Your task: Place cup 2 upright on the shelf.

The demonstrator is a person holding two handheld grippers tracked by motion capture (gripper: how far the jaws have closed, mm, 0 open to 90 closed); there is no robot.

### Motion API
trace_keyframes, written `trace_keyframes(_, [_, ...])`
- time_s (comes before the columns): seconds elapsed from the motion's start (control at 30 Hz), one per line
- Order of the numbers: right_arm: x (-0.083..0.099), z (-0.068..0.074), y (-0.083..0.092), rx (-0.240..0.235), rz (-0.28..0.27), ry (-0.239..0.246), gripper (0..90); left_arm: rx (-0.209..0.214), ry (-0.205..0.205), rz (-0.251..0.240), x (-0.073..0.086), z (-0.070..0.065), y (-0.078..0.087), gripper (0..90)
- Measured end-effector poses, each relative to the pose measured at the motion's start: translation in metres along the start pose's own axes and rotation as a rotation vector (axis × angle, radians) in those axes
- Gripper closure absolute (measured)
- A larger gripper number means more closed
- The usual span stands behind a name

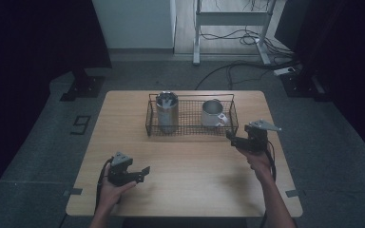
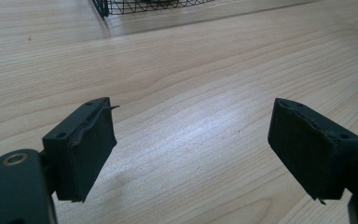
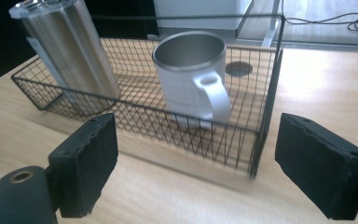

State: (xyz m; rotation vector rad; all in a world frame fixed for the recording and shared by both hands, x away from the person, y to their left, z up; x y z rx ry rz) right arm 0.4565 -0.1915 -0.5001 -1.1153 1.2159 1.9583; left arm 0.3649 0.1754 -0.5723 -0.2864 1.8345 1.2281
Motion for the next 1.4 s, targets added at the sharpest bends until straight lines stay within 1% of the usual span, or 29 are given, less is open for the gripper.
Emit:
trace_keyframes(0.03, [0.000,0.000,0.000,0.000,0.000,0.000,13.1,-0.001,-0.001,0.001,0.000,0.000,0.000,14.9])
trace_keyframes(0.07, [0.008,-0.002,0.003,0.001,0.003,-0.002,13.1,-0.002,-0.001,0.003,0.001,0.000,-0.001,14.9])
trace_keyframes(0.13, [0.016,-0.004,0.006,0.000,0.005,-0.007,13.2,-0.002,-0.003,0.006,0.001,0.001,-0.001,14.9])
trace_keyframes(0.17, [0.016,-0.004,0.006,0.000,0.005,-0.007,13.2,-0.002,-0.003,0.006,0.001,0.001,-0.001,14.9])
trace_keyframes(0.23, [0.022,-0.007,0.009,0.002,0.004,-0.018,13.3,-0.003,-0.003,0.010,0.002,0.001,-0.002,14.9])
trace_keyframes(0.27, [0.029,-0.010,0.012,0.004,0.005,-0.027,13.3,-0.005,-0.002,0.011,0.002,0.001,-0.002,14.9])
trace_keyframes(0.3, [0.029,-0.010,0.012,0.004,0.005,-0.027,13.3,-0.005,-0.002,0.011,0.002,0.001,-0.002,14.9])
trace_keyframes(0.33, [0.035,-0.014,0.016,0.017,0.003,-0.032,13.3,-0.004,-0.003,0.010,0.002,0.001,-0.002,14.9])
trace_keyframes(0.37, [0.035,-0.014,0.016,0.017,0.003,-0.032,13.3,-0.004,-0.003,0.010,0.002,0.001,-0.002,14.9])
trace_keyframes(0.43, [0.041,-0.017,0.020,0.020,0.005,-0.039,13.3,-0.004,-0.003,0.011,0.002,0.001,-0.002,14.9])
trace_keyframes(0.47, [0.047,-0.020,0.023,0.026,0.013,-0.040,13.3,-0.005,-0.003,0.013,0.002,0.001,-0.002,14.9])
trace_keyframes(0.5, [0.047,-0.020,0.023,0.026,0.013,-0.040,13.3,-0.006,-0.004,0.015,0.003,0.001,-0.002,14.9])
trace_keyframes(0.63, [0.058,-0.026,0.031,0.033,0.021,-0.050,13.3,-0.010,-0.006,0.017,0.003,0.001,-0.003,14.9])
trace_keyframes(0.77, [0.070,-0.033,0.034,0.045,0.036,-0.055,13.4,-0.011,-0.007,0.018,0.004,0.001,-0.003,14.9])
trace_keyframes(0.8, [0.077,-0.036,0.034,0.053,0.048,-0.055,13.7,-0.011,-0.007,0.019,0.004,0.001,-0.003,14.9])
trace_keyframes(0.83, [0.077,-0.036,0.034,0.053,0.048,-0.055,13.7,-0.011,-0.007,0.019,0.004,0.001,-0.003,14.9])
trace_keyframes(0.87, [0.083,-0.039,0.033,0.062,0.066,-0.046,13.7,-0.011,-0.007,0.019,0.004,0.001,-0.004,14.9])
trace_keyframes(0.9, [0.083,-0.039,0.033,0.062,0.066,-0.046,13.7,-0.011,-0.008,0.019,0.004,0.001,-0.004,14.9])
trace_keyframes(0.93, [0.088,-0.041,0.032,0.070,0.080,-0.039,13.7,-0.011,-0.008,0.020,0.004,0.001,-0.004,14.9])
trace_keyframes(1.03, [0.090,-0.043,0.031,0.076,0.091,-0.037,13.7,-0.011,-0.009,0.020,0.004,0.001,-0.004,14.9])
trace_keyframes(1.2, [0.088,-0.045,0.031,0.085,0.075,-0.046,13.3,-0.016,-0.010,0.013,0.003,0.001,-0.004,15.0])
trace_keyframes(1.4, [0.089,-0.047,0.031,0.090,0.076,-0.054,13.2,-0.018,-0.011,0.013,0.003,0.001,-0.003,15.0])
Point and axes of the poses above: each handheld gripper's, and its own axes: y roughly backward along the jaws, x roughly out of its underside, z roughly to its left, the point moved 10 cm from there along -y, roughly forward along the jaws, and after that the axes turned 4 degrees about -y, right-handed, at the moved point
